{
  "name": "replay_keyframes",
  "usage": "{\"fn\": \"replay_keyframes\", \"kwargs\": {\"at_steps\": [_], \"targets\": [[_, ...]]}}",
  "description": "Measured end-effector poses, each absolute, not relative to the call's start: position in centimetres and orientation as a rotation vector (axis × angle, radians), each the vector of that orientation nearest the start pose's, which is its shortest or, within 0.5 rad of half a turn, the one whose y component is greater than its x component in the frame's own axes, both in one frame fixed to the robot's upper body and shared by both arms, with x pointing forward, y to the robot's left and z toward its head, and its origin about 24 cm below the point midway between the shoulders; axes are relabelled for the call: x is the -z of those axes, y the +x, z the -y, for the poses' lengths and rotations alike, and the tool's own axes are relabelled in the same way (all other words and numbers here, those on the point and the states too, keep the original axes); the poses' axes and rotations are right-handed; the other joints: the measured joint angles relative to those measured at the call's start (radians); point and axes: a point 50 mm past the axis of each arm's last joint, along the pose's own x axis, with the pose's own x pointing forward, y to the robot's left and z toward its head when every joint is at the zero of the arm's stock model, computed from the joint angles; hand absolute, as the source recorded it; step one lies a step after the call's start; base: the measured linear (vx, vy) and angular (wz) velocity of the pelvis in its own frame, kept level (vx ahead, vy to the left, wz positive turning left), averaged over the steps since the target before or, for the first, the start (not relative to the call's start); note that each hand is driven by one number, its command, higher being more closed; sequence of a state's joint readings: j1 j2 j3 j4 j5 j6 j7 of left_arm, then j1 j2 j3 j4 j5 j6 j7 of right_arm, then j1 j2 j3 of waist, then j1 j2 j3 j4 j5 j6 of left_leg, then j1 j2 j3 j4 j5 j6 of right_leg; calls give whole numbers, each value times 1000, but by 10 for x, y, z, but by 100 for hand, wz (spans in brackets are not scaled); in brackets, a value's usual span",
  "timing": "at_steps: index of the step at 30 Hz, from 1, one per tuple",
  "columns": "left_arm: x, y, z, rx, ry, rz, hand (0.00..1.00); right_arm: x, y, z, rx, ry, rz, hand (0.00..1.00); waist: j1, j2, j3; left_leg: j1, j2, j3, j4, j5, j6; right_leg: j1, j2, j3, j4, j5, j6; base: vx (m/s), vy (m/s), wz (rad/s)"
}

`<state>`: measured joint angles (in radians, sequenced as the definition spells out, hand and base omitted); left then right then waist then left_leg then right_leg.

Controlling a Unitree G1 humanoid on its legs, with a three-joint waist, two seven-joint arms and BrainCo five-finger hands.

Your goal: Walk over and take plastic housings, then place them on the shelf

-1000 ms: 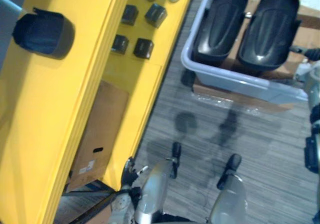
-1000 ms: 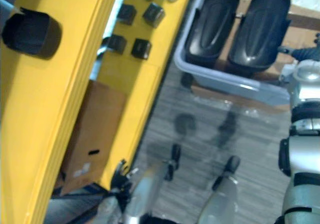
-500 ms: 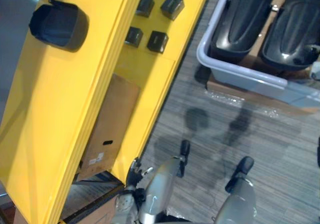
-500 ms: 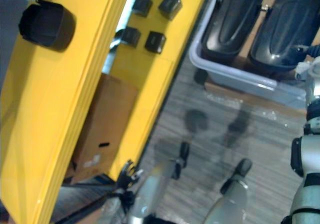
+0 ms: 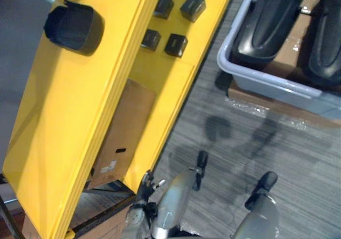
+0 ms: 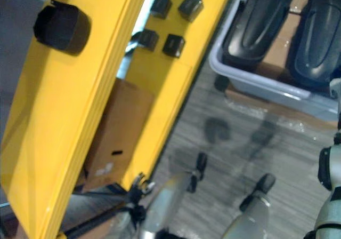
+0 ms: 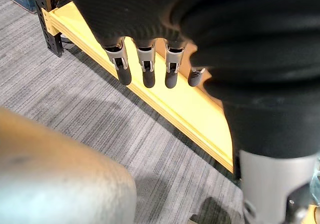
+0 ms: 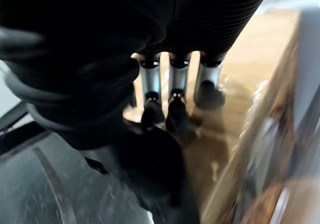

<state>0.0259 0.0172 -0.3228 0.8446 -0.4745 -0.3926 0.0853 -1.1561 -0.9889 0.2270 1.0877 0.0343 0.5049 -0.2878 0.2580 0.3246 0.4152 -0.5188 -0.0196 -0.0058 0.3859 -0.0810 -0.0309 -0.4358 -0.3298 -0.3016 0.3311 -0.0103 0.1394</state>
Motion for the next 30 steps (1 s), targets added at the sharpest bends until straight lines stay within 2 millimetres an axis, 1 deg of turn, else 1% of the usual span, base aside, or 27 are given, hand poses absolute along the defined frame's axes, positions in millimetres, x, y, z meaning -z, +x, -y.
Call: {"fn": "replay_keyframes", "kwargs": {"at_steps": [3, 9, 12, 15, 18, 19, 21, 24, 25, 27, 29, 30], "targets": [[108, 175, -117, -58, -275, -526, 0, -260, 320, 412, 1068, -689, -331, 100, 3, 0, 0, 8, -2, -1, -4, 1, 0, 4, -4, -1, 3, -9, -7, -3, 3, 1], [105, 172, -117, -73, -279, -502, 0, -262, 314, 417, 1171, -704, -320, 100, -2, 0, 0, 32, -2, -5, -22, 5, -2, 22, -5, -11, 10, -12, -1, 21, -4, 0], [103, 169, -117, -79, -285, -488, 0, -264, 313, 418, 1206, -721, -281, 100, -13, -1, 1, 48, 0, -11, -29, 5, -2, 48, -3, -29, -1, -11, -1, 39, -6, 5], [96, 174, -116, -91, -286, -441, 0, -269, 313, 418, 1217, -733, -223, 100, -23, -8, 6, 59, 3, -11, -31, 5, -2, 62, 1, -31, -6, -11, -1, 0, 0, 0], [78, 187, -115, -106, -306, -335, 0, -274, 314, 417, 1222, -728, -152, 100, -40, -21, 16, 84, 5, -14, -32, 5, -3, 97, 6, -39, -18, -10, -1, 0, 0, 0], [69, 192, -115, -111, -321, -290, 0, -276, 315, 416, 1223, -737, -121, 100, -49, -26, 19, 93, 8, -16, -33, 5, -3, 112, 11, -43, -30, -4, 1, 0, 0, 0], [59, 198, -116, -118, -332, -235, 0, -279, 316, 414, 1228, -759, -90, 100, -57, -34, 25, 106, 14, -16, -34, 4, -4, 134, 21, -46, -54, 6, 0, -14, 4, -5], [43, 206, -120, -112, -328, -155, 0, -279, 317, 414, 1225, -772, -77, 100, -71, -54, 40, 117, 27, -15, -37, 4, -4, 160, 42, -48, -94, 29, -6, -23, 4, -9], [36, 208, -123, -103, -303, -121, 0, -283, 320, 411, 1220, -769, -64, 100, -81, -69, 51, 118, 31, -15, -36, 4, -5, 163, 47, -48, -102, 34, -8, -29, 0, -8], [26, 211, -124, -95, -307, -75, 0, -288, 320, 409, 1224, -774, -40, 100, -89, -87, 64, 118, 37, -14, -36, 5, -6, 171, 56, -48, -120, 46, -11, -26, 6, -5], [14, 215, -123, -80, -318, -22, 0, -293, 320, 409, 1241, -765, -20, 100, -93, -96, 70, 123, 41, -14, -35, 5, -6, 186, 64, -51, -141, 58, -12, -9, 5, -2], [4, 217, -123, -66, -325, 17, 0, -295, 320, 408, 1248, -763, -3, 100, -94, -101, 74, 129, 43, -14, -36, 5, -6, 196, 69, -52, -152, 63, -13, 0, 0, 0]]}}
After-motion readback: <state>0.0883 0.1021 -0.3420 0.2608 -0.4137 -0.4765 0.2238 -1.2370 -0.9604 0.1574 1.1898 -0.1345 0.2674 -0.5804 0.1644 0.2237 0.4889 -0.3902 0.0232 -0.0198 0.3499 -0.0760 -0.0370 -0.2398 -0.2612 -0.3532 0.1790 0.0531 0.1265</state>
